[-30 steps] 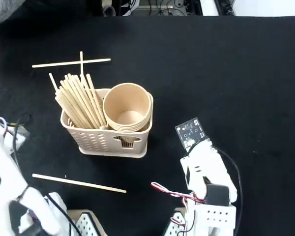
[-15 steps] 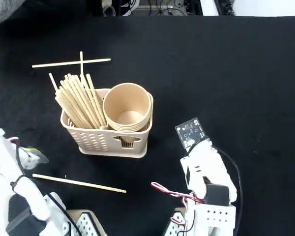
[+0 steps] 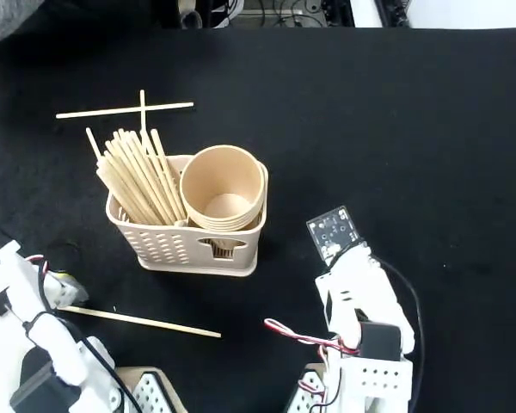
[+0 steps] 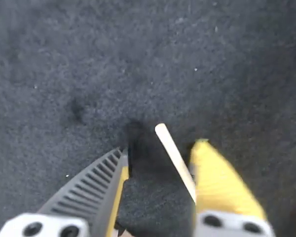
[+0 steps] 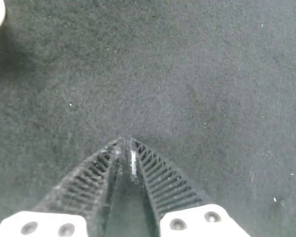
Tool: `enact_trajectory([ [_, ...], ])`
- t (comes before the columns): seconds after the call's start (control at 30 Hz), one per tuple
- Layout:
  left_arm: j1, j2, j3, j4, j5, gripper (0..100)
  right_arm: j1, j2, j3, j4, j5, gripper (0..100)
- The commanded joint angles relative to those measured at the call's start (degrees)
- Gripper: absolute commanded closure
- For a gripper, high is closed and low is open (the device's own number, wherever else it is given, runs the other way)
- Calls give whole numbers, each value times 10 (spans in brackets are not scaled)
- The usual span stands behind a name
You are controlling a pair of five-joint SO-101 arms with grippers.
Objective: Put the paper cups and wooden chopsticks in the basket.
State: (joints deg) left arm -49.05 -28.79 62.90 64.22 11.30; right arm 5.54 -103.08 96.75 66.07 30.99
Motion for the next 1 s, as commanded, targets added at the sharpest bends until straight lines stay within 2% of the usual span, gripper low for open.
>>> enact_trajectory([
  [0.0, -8, -9, -26, -4, -32, 982, -4, -39, -1, 3, 4, 985],
  [0.07, -8, -9, -46, 15, -33, 945, -4, -39, -1, 3, 4, 985],
  [0.4, -1, -9, -265, 206, -25, 970, -4, -39, -1, 3, 4, 985],
  [0.57, -2, -9, -436, 281, -14, 970, -4, -39, -1, 3, 4, 985],
  [0.7, 0, -9, -619, 351, 11, 970, -4, -39, -1, 3, 4, 985],
  [0.87, 41, -9, -828, 366, 10, 970, -4, -39, -1, 3, 4, 985],
  [0.97, 91, -9, -921, 366, 12, 971, -4, -39, -1, 3, 4, 985],
])
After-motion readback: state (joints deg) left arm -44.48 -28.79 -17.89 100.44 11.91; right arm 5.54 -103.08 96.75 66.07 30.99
